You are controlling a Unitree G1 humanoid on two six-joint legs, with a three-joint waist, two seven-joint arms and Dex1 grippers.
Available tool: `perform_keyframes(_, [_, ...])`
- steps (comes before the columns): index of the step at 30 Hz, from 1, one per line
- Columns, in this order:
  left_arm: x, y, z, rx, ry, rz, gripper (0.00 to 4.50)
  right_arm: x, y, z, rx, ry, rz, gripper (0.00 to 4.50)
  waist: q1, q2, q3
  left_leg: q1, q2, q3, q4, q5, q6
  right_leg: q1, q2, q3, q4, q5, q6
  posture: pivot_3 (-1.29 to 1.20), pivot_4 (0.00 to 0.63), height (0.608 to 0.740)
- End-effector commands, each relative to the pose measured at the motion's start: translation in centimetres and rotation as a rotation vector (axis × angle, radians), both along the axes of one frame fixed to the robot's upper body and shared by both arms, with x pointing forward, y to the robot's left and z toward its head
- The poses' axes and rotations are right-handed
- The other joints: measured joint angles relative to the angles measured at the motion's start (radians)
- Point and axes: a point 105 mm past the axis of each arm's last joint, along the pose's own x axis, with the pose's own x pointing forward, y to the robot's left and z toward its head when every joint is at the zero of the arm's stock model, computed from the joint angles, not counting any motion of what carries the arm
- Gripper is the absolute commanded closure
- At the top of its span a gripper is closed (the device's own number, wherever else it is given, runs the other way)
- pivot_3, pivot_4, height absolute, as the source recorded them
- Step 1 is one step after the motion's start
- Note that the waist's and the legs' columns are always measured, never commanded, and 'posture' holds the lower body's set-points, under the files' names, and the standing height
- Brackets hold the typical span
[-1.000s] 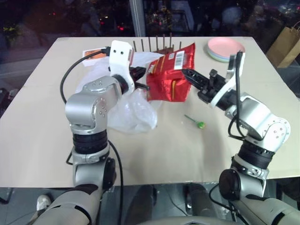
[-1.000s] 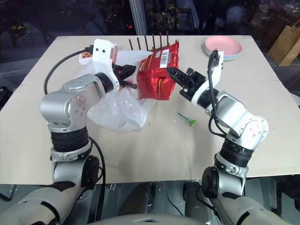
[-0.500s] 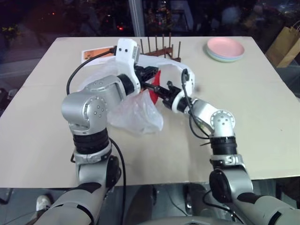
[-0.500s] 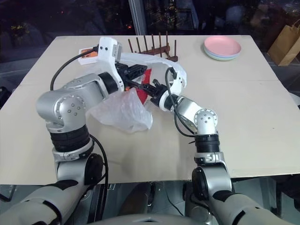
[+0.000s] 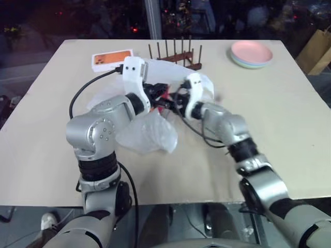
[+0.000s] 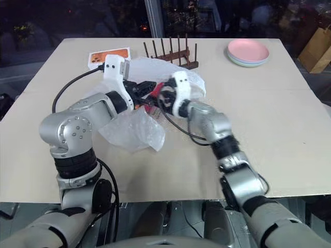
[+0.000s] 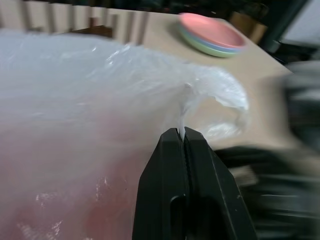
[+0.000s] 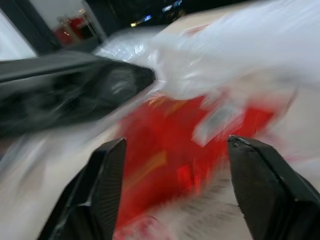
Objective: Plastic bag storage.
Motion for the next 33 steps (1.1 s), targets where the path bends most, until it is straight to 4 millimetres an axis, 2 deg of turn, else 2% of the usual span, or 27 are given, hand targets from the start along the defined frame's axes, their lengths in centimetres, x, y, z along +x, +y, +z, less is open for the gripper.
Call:
perform_keyframes(1, [0.9,1.3,0.8,-0.007,-0.044,0.079,4.5,-3.3,-2.0,2.7,-0.036,-0.147,0.033,0.63,-0.003,0.0,0.0,0.0,0.0,0.0,0.0,0.0,0.0,0.0,0.0,0.0,0.0,0.0,0.0,0.0,0.15,0.74])
perform_keyframes(3, [1.2,1.5,0.6,-0.003,-0.043,0.085,4.5,-4.9,-3.1,2.8,-0.054,-0.163,0.034,0.04,-0.008,0.0,0.0,0.001,0.001,0.0,0.0,0.0,0.0,0.0,0.0,0.0,0.0,0.0,0.0,0.0,0.15,0.74])
perform_keyframes(4, [1.4,1.4,0.5,0.0,-0.043,0.085,4.5,-5.4,-3.8,2.6,-0.08,-0.165,0.012,0.04,-0.01,0.0,0.0,0.001,0.001,0.0,0.0,0.0,0.0,0.0,0.001,0.0,0.0,0.0,0.0,0.0,0.15,0.74])
perform_keyframes(8, [1.6,1.1,0.6,0.023,-0.059,0.068,4.5,-7.3,-6.9,-0.4,-0.343,-0.189,-0.067,0.04,-0.003,-0.001,0.0,0.001,0.001,0.001,0.0,0.0,0.0,0.0,0.001,0.0,0.0,0.0,0.0,0.0,0.15,0.74])
perform_keyframes(12, [1.6,0.8,0.6,0.04,-0.07,0.055,4.5,-7.1,-10.9,-4.1,-0.495,-0.093,-0.224,0.04,0.001,-0.001,0.0,0.001,0.001,0.001,0.001,0.0,0.0,0.002,0.0,0.0,-0.001,0.0,0.001,0.0,0.15,0.74])
perform_keyframes(14, [1.6,0.6,0.6,0.047,-0.077,0.044,4.5,-6.7,-12.0,-6.0,-0.527,-0.041,-0.283,0.04,0.001,-0.002,0.0,0.001,0.001,0.001,0.001,0.0,0.0,0.002,0.0,0.0,-0.001,0.0,0.001,0.0,0.15,0.74])
perform_keyframes(17, [1.6,0.3,0.8,0.058,-0.088,0.035,4.5,-6.1,-12.7,-8.6,-0.568,0.01,-0.314,0.04,-0.002,-0.002,0.001,0.001,0.001,0.002,0.001,0.0,0.0,0.002,0.0,0.0,-0.001,0.0,0.001,0.0,0.15,0.74])
perform_keyframes(20, [1.6,0.6,1.1,0.07,-0.096,0.04,4.5,-6.1,-12.9,-9.7,-0.54,0.053,-0.333,0.04,-0.004,-0.002,0.0,0.002,0.002,0.002,0.001,0.0,0.0,0.002,0.001,0.0,-0.001,0.0,0.001,0.0,0.15,0.74])
perform_keyframes(23, [1.6,0.8,1.2,0.077,-0.099,0.043,4.5,-6.4,-12.7,-10.1,-0.525,0.065,-0.322,0.74,-0.004,-0.002,0.0,0.002,0.002,0.002,0.001,0.0,0.0,0.002,0.001,0.0,-0.001,-0.001,0.001,0.0,0.15,0.74])
perform_keyframes(26, [1.5,0.7,1.1,0.08,-0.1,0.039,4.5,-6.8,-12.4,-10.1,-0.527,0.056,-0.303,2.01,-0.002,-0.002,0.0,0.002,0.002,0.001,0.002,0.0,0.0,0.003,0.001,0.0,-0.001,-0.001,0.003,0.0,0.15,0.74])
perform_keyframes(28, [1.4,0.7,1.1,0.081,-0.101,0.037,4.5,-7.0,-12.3,-9.9,-0.518,0.051,-0.3,3.06,0.0,-0.002,0.0,0.002,0.001,0.001,0.002,0.0,0.0,0.003,0.001,0.0,-0.001,-0.001,0.003,0.0,0.15,0.74])
perform_keyframes(30, [1.4,0.6,1.3,0.079,-0.105,0.032,4.5,-7.0,-12.5,-9.4,-0.506,0.043,-0.311,3.74,0.003,-0.002,0.0,0.002,0.001,0.001,0.003,0.0,0.0,0.003,0.0,0.0,-0.001,-0.001,0.004,0.0,0.15,0.74])
perform_keyframes(33, [1.4,0.5,1.7,0.064,-0.114,0.025,4.5,-6.9,-13.9,-8.2,-0.442,0.053,-0.388,3.74,0.008,-0.002,0.0,0.002,0.001,0.001,0.003,0.0,0.0,0.003,0.001,0.0,-0.001,-0.001,0.003,0.0,0.15,0.74])
